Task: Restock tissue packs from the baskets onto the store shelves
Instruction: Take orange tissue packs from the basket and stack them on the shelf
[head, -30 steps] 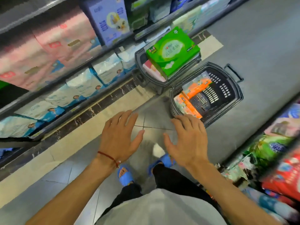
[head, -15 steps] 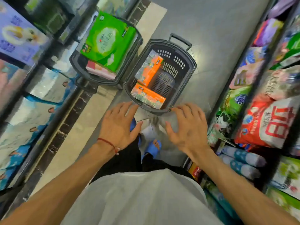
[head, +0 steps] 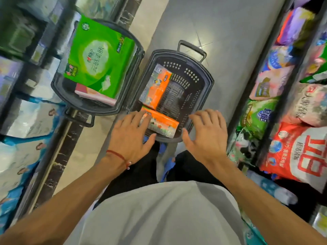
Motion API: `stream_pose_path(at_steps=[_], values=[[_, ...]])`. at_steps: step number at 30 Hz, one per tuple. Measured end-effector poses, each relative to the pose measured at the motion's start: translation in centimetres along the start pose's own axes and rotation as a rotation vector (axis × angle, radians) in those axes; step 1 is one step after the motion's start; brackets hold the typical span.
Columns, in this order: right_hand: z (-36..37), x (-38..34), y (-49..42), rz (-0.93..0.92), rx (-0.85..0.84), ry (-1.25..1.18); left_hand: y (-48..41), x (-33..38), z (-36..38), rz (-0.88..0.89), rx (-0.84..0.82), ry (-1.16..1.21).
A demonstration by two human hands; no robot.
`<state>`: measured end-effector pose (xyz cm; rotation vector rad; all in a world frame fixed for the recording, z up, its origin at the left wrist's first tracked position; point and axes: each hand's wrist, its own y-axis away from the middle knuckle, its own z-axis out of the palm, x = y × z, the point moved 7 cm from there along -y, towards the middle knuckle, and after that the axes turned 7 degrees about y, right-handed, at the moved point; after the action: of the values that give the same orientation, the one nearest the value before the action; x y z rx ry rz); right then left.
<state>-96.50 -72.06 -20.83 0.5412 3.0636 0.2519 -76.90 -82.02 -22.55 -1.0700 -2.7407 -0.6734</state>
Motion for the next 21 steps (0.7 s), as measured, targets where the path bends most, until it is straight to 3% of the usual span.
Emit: stream_pose_path(at_steps=[6,13,21], values=[[-0.7,-0.4,-7.0,-0.156,0.063,0.033,-4.9,-3.2,-2.4,-0.061,0.042,0.028],[1.7,0.8,-14.3,-0.406,-0.021,0.055,-7.8,-3.9,-1.4,-0.289,0.127,0.127],[4.8,3.4,-21.5,-0.642,-0.145,0.104,-11.0,-0.7,3.4,-0.552,0.105,0.211]])
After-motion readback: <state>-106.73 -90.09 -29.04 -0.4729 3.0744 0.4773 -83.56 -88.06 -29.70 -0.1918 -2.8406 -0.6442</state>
